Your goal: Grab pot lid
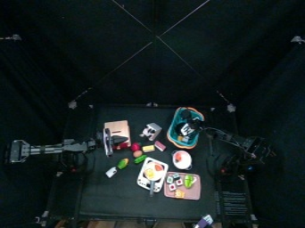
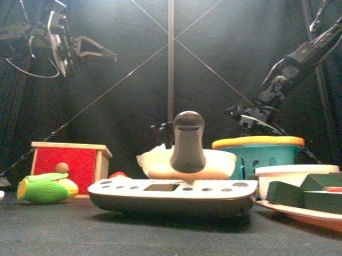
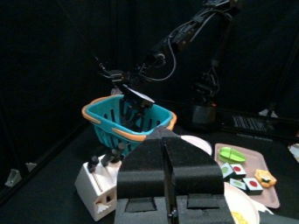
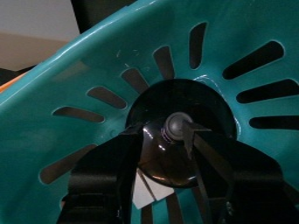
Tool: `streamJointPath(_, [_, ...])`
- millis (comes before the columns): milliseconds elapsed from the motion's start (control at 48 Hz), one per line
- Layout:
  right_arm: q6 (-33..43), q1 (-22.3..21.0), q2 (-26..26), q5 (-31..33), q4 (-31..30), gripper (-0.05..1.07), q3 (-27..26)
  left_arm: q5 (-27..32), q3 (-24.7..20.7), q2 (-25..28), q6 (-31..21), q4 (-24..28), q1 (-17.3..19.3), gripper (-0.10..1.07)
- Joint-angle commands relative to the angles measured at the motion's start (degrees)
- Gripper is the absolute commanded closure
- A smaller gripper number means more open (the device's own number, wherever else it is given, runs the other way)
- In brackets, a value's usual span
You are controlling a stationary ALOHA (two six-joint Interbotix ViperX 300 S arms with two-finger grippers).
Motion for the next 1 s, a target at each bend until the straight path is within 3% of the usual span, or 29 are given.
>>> streamJointPath(0, [-0.2, -0.4, 0.3, 0.0, -0.7, 0.24, -1.9, -0.6, -0.5, -0.4, 0.0, -0.1, 0.2, 0.89])
streamJointPath(312, [-0.2, -0.4, 5.1, 2.4, -2.1, 0.24, -3.7, -0.5, 0.1, -1.8, 0.0, -0.1, 0.4, 0.89])
streamJointPath(979, [-0.2, 0.1, 5.4, 7.4, -8.0, 0.25, -4.6, -0.4, 0.4, -1.9, 0.0, -0.4, 0.7, 0.89])
